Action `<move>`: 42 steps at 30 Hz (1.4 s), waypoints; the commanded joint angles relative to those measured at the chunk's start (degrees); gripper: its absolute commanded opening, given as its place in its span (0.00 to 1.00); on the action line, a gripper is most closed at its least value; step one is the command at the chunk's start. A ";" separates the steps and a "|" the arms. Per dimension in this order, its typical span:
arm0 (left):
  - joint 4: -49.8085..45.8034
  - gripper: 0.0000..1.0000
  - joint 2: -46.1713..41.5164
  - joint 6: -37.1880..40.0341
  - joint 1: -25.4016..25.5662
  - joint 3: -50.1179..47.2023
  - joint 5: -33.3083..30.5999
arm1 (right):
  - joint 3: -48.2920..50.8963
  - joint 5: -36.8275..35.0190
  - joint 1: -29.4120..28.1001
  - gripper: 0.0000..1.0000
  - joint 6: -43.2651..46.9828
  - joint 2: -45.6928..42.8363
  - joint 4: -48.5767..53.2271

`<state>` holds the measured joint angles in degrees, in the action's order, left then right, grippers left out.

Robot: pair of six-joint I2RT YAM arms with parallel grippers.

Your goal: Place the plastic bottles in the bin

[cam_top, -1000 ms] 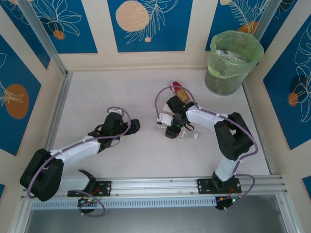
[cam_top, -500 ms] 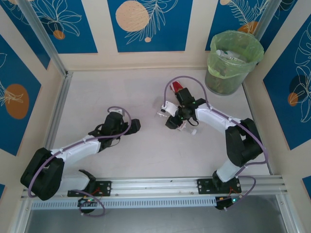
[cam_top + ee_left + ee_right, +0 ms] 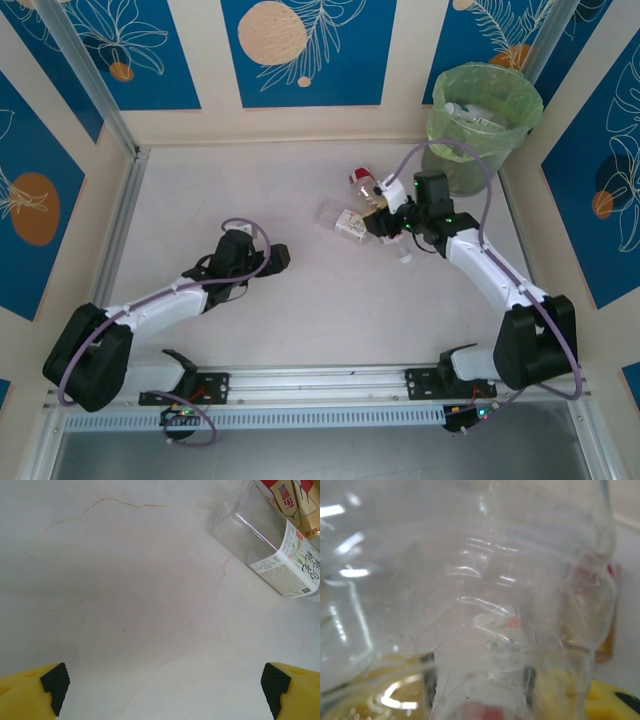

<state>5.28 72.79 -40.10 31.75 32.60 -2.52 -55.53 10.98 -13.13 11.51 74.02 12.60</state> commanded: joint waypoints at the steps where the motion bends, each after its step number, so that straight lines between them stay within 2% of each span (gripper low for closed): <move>1: 2.49 1.00 1.37 -1.19 -0.65 2.09 2.93 | 0.86 1.75 2.37 0.37 -7.61 -2.88 -6.69; 7: 7.46 1.00 6.69 -3.28 -0.42 4.96 10.11 | 0.51 -0.94 5.24 0.36 -12.55 -4.45 -11.46; 15: 13.48 1.00 14.22 -8.26 2.94 9.64 12.63 | -1.44 -7.63 7.63 0.38 -16.47 -3.93 -18.60; 23: 13.35 1.00 15.16 -0.34 6.74 15.47 17.61 | -7.72 -9.87 10.72 0.38 -16.34 -1.07 -21.39; 30: 12.79 1.00 10.79 6.96 7.55 16.42 20.20 | -16.09 -9.94 14.06 0.39 -14.80 3.71 -20.51; 35: 11.61 1.00 9.40 9.22 7.94 16.88 20.82 | -21.91 -10.10 16.48 0.39 -17.33 7.90 -20.97; 38: 11.60 1.00 9.22 9.20 8.07 16.63 20.54 | -26.82 -12.40 16.91 0.39 -16.23 11.24 -21.57; 42: 12.10 1.00 9.04 8.80 8.14 15.94 20.09 | -33.07 -18.90 16.99 0.40 -12.92 16.19 -22.52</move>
<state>17.45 83.13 -32.53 39.27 47.75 16.53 -84.40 -2.13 3.64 -3.97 87.96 -7.18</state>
